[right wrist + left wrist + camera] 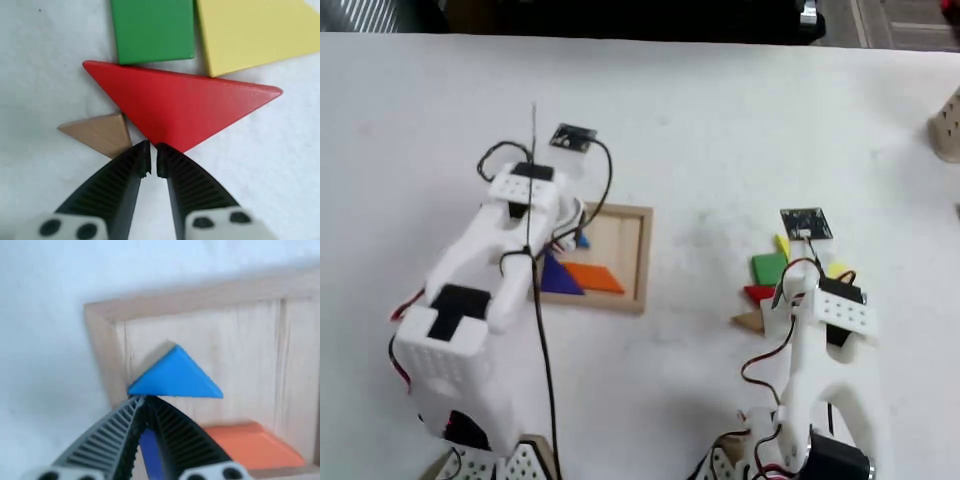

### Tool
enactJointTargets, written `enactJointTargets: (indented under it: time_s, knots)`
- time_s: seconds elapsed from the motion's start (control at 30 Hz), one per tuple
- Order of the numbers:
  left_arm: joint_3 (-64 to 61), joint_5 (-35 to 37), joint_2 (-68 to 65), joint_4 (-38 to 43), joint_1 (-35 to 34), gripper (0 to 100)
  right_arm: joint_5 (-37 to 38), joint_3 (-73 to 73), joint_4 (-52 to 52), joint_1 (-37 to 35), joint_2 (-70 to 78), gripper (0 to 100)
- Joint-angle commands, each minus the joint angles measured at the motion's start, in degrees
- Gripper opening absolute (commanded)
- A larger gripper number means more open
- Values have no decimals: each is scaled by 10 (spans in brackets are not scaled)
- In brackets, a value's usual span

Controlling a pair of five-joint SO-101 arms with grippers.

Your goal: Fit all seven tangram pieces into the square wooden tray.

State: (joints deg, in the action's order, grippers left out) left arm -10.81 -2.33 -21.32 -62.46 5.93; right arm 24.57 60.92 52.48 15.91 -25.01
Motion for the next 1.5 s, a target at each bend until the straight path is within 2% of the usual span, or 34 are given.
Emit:
enactJointTargets:
  time_s: [0.0, 0.27, 0.53, 0.77, 0.87, 1.03, 1.13, 1.3, 1.47]
  knots:
    - [47, 5, -8, -4, -21, 23, 6, -8, -11, -9, 5, 39]
    - [117, 8, -38, -1, -20, 23, 6, -8, -11, -9, 5, 39]
    - [193, 97, -64, -5, -21, 23, 6, -8, -12, -11, 5, 39]
    - [184, 115, -7, -68, 12, 22, 6, -8, -12, -13, 5, 39]
    - [132, 112, 14, -42, 43, 22, 6, -8, -13, -14, 5, 39]
    - [42, 47, 103, -11, 97, 21, 6, -8, -13, -24, 5, 39]
    - [-28, 47, 156, 48, 106, 21, 6, -8, -13, -24, 5, 39]
    - [-117, 47, 160, 192, 102, 22, 6, -8, -13, -22, 5, 39]
    - [-122, 96, 104, 206, 102, 22, 6, -8, -13, -20, 5, 39]
